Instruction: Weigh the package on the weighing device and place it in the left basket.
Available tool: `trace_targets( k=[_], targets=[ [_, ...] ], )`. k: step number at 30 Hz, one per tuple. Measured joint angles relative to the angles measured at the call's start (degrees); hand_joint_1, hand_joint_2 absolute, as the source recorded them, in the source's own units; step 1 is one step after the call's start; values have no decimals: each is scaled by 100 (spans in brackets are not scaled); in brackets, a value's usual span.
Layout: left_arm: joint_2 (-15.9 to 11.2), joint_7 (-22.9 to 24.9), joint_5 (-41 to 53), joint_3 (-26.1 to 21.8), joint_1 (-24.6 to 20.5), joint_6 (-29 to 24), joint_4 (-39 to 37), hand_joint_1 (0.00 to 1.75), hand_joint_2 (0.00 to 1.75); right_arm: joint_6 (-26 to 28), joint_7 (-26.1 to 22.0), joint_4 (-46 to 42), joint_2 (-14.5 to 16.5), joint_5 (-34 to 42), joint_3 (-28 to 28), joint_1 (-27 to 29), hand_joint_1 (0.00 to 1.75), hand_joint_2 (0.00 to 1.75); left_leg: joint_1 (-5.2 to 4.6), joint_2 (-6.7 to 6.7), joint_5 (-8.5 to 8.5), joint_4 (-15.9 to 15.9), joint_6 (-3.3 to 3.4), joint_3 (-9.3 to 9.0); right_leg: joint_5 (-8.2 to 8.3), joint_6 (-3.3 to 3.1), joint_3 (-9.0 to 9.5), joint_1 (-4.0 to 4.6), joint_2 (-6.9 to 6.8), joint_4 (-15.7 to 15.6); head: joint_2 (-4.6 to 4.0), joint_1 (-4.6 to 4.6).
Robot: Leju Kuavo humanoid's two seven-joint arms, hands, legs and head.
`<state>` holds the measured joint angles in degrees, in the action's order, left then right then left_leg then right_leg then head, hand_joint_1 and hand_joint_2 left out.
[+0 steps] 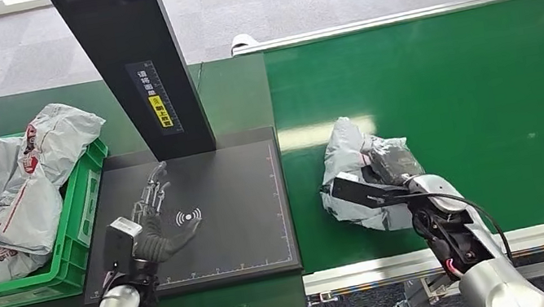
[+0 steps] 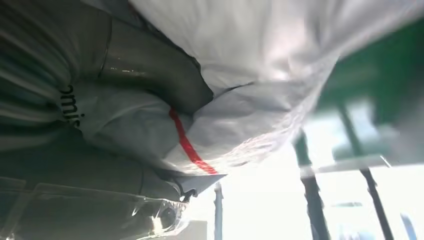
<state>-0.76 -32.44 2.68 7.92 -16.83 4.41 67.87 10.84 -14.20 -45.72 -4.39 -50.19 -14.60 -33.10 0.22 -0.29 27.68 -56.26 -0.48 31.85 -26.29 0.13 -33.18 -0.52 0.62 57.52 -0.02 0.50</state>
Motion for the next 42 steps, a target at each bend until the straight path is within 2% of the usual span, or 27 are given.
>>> trace_targets(
  k=[8, 12, 15, 19, 23, 29, 32, 37, 42],
  targets=[
    [2, -173, -145, -91, 44, -179, 235, 0, 175, 1016, -865, -1260, 48, 493, 21, 453, 175, 175, -2, -2, 0, 0, 0, 4, -1, 1, -2, -2, -4, -1, 0, -1],
    [8, -209, -316, -88, -19, -205, 194, 0, 175, 1524, -1359, -1701, 87, 1148, 122, 651, 175, 175, -2, -1, 0, 0, 0, 4, -1, 1, -2, -2, -4, -1, 0, -1],
    [11, -216, -420, -78, -85, -258, 149, 0, 175, 1587, -1600, -1915, 117, 1655, 168, 749, 175, 175, -1, 2, 1, 0, 0, 3, 0, 1, -3, -1, -2, -1, 0, 1],
    [13, -230, -448, -64, -128, -272, 124, 0, 175, 1551, -1667, -2024, 148, 1775, 169, 818, 175, 175, -1, 0, 0, 0, 0, 3, -1, 1, -4, -1, -2, -1, 0, 0],
    [11, -278, -510, -46, -147, -281, 80, 0, 175, 1151, -1858, -2033, 165, 1874, 100, 832, 175, 175, 0, 1, 0, 1, 0, 4, -1, 1, -3, 0, -2, 0, 0, 0],
    [17, -431, -689, 86, -400, -285, -101, 0, 175, 940, -2006, -1653, 323, 1470, -483, 596, 175, 175, 0, 1, -1, 1, 0, 6, 0, 0, -3, 0, -2, 0, 0, -1],
    [56, -465, -750, 218, -681, -286, -232, 0, 175, 753, -1755, -1009, 521, 591, -1003, 30, 175, 175, 0, 5, -5, 1, -1, 5, 4, -2, -3, 0, -1, 2, 0, -1],
    [157, -507, -837, 465, -1055, -267, -494, 0, 175, 359, -1436, 257, 1047, -730, -2164, -984, 175, 175, 4, 2, -12, 0, -4, 3, 6, -3, -4, 4, -2, 3, 0, 0],
    [324, -547, -881, 649, -1401, -154, -818, 0, 175, 489, -907, 1124, 1443, -1623, -3242, -1400, 175, 175, 4, 1, -12, 0, -4, 5, 6, -3, -4, 4, -2, 2, 0, -1]
  ],
)
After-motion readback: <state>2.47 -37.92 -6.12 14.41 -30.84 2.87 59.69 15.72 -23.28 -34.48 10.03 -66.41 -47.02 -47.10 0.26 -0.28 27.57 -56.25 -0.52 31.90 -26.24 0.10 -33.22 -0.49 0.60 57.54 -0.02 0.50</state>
